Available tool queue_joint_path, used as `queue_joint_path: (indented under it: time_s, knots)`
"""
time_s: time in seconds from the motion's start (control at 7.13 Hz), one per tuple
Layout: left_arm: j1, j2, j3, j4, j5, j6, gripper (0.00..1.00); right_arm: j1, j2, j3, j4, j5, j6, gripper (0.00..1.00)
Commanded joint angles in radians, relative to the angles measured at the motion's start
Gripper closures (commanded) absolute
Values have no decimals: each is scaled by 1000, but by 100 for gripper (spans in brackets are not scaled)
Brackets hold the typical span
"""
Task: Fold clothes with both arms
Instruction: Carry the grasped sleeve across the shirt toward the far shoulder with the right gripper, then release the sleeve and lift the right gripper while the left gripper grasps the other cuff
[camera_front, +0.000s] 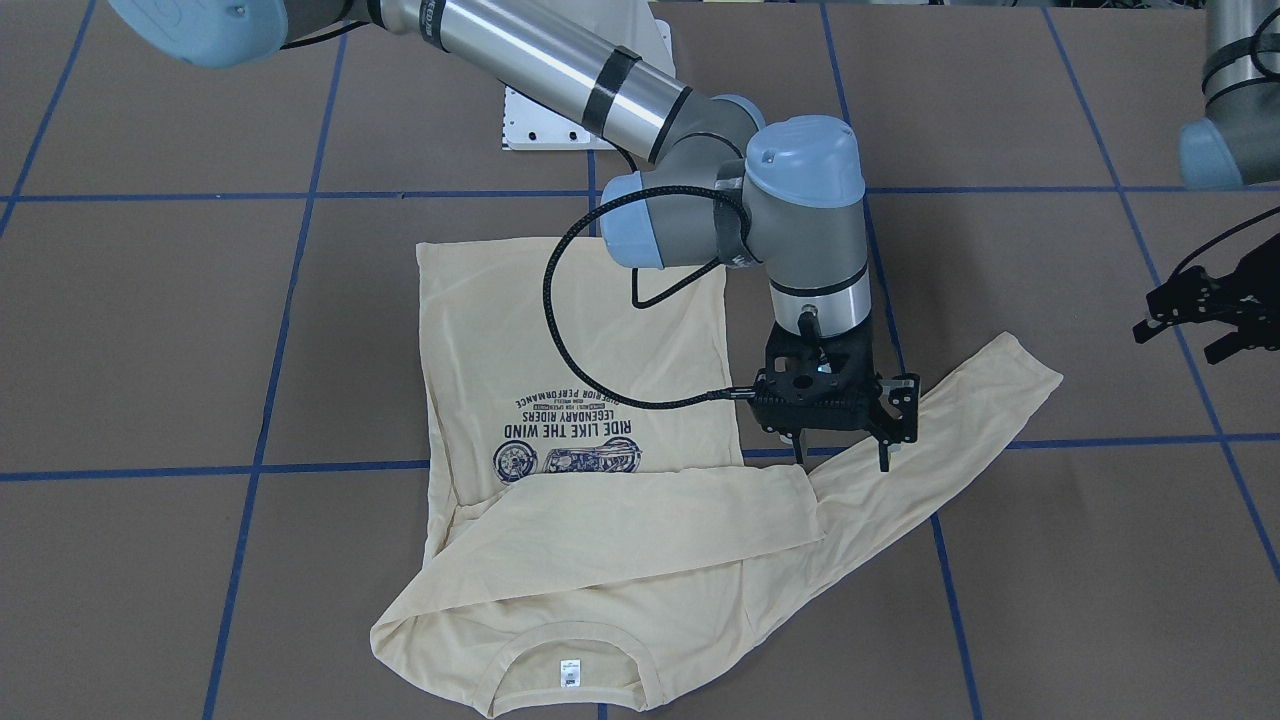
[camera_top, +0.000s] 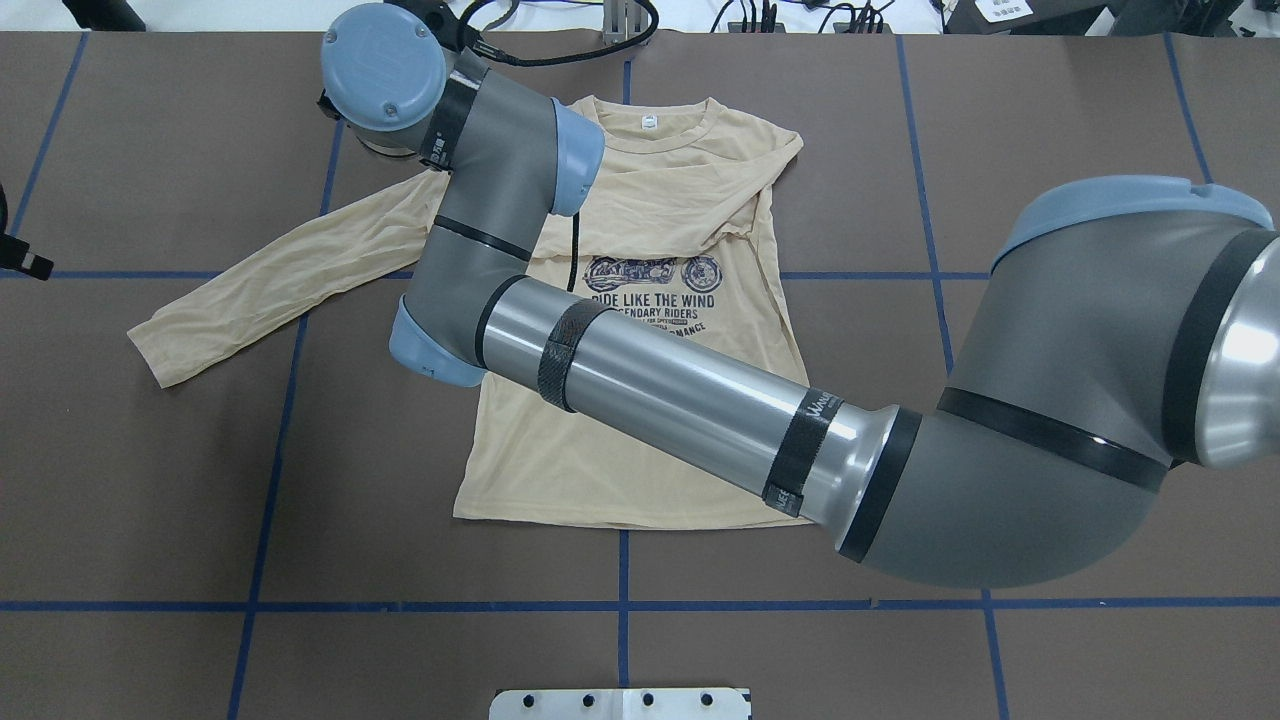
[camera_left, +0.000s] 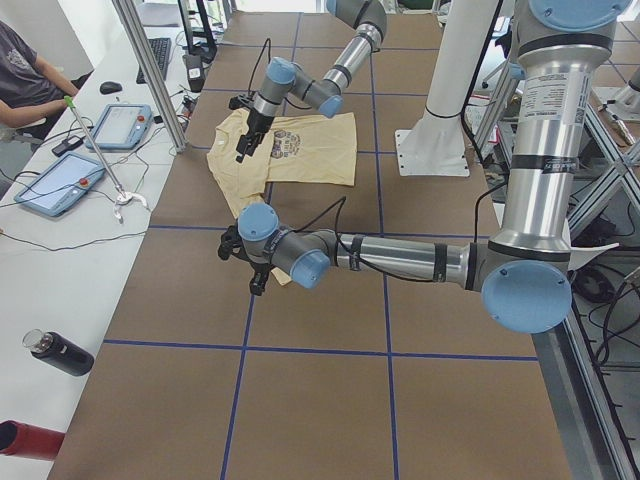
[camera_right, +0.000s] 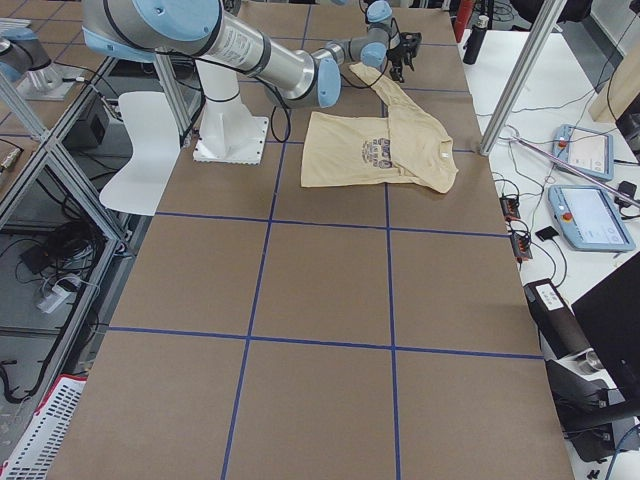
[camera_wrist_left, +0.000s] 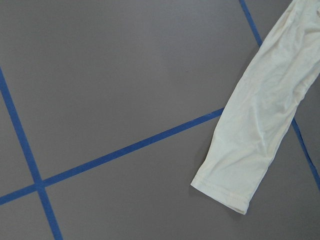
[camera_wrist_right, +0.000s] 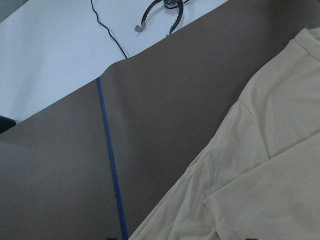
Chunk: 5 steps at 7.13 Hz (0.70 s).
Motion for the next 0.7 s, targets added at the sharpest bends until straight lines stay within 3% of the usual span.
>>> queue_joint_path:
  time_s: [0.0, 0.14, 0.56]
  knots:
    - [119, 30, 37, -147, 111, -128, 4, 40, -57, 78, 0, 97, -5, 10]
    - [145, 18, 101, -206, 113, -131, 11, 53, -110, 137, -1, 104, -14, 10]
    - [182, 0, 144, -237, 105, -132, 30, 62, -210, 267, -8, 105, -22, 10]
